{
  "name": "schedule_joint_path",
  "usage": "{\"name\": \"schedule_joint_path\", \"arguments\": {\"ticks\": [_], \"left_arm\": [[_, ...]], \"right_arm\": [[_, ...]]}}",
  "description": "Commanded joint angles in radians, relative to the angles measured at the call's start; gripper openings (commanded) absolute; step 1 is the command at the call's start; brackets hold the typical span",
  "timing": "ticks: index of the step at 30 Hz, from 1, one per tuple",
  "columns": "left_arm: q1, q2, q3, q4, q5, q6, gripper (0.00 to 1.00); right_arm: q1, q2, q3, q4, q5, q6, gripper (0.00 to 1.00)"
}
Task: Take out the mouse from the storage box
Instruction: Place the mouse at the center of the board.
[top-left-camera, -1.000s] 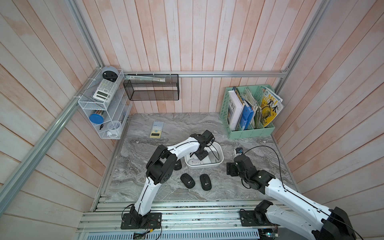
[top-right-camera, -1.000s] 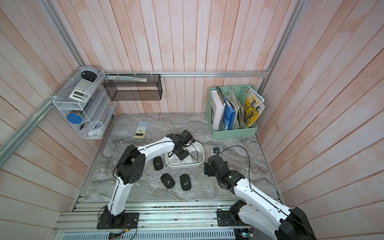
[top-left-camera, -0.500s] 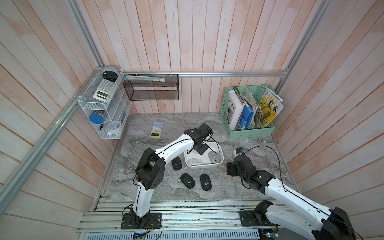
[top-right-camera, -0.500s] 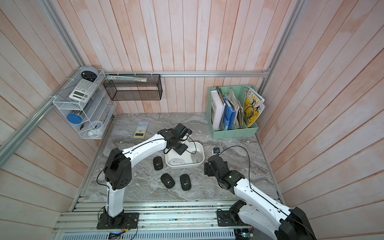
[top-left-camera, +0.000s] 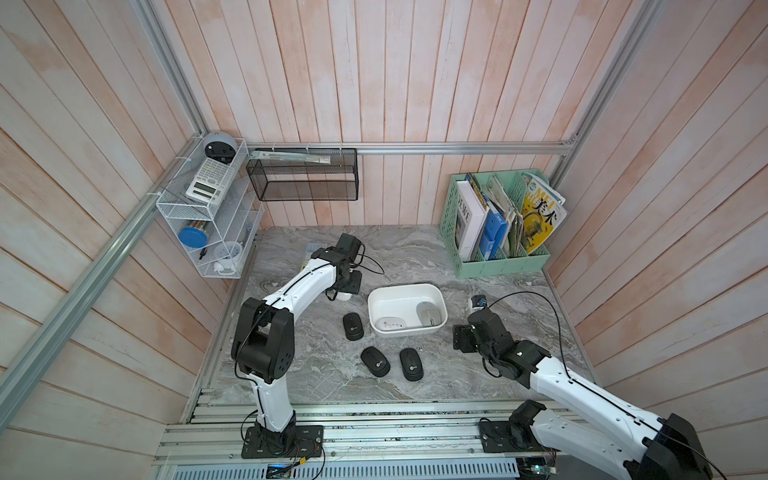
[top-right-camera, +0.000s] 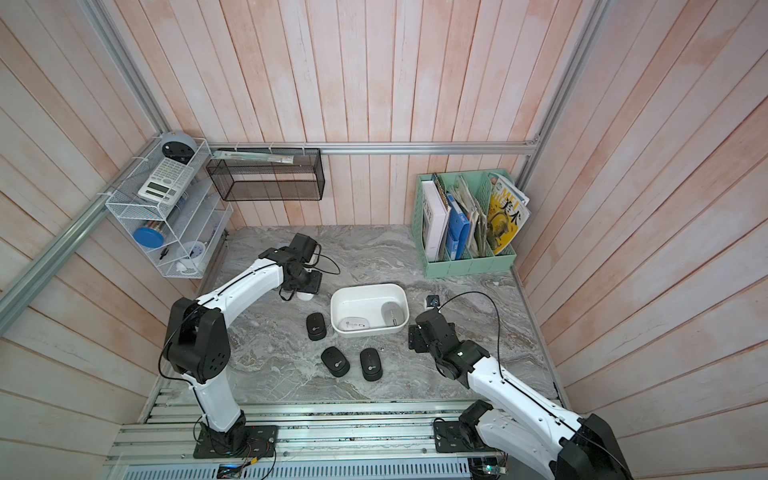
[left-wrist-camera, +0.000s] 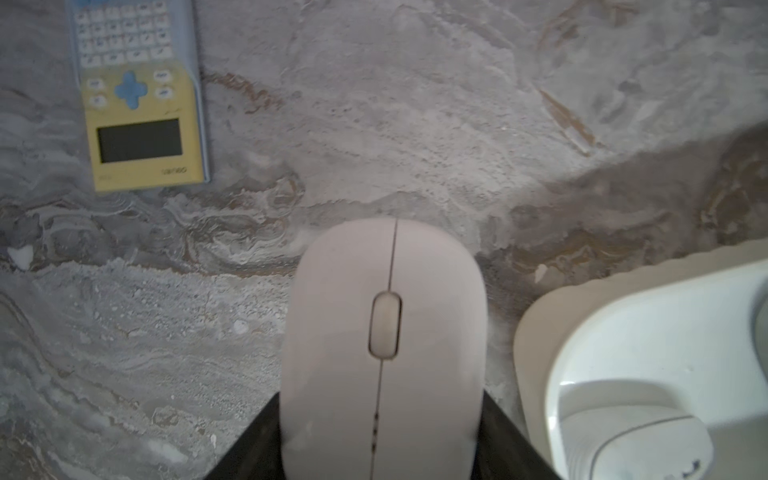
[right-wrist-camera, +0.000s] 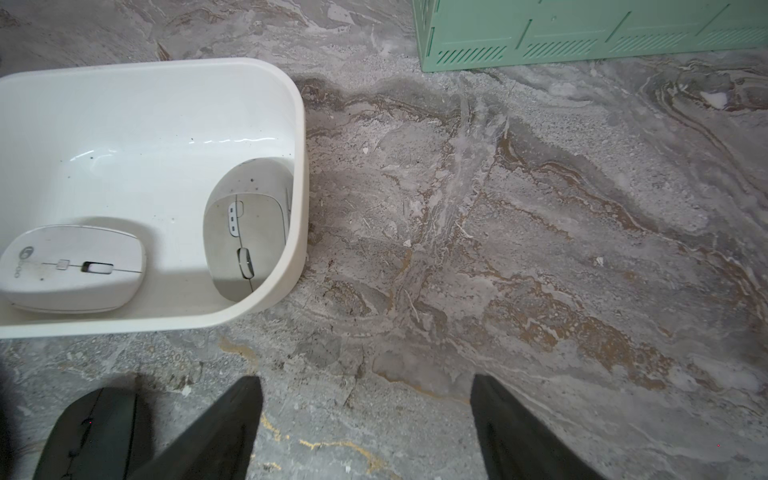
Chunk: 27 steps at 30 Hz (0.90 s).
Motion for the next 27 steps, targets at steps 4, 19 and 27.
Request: {"name": "schedule_joint_path", "arguments": {"ticks": [4, 19, 27], "left_arm": [[0.058, 0.009, -0.05, 0.019, -0.016, -0.124, 0.46], [0.078, 0.133, -0.062, 0.035, -0.018, -0.168, 0.46], [0.079, 0.177, -0.056, 0.036, -0.034, -0.167, 0.47]], "right_arm": [[-0.004, 0.001, -0.002, -0.005, 0.017, 0.005, 0.85], [-0.005, 0.002, -0.002, -0.002, 0.019, 0.005, 0.85], [-0.004, 0.006, -0.001, 0.0, 0.018, 0.006, 0.85]]}}
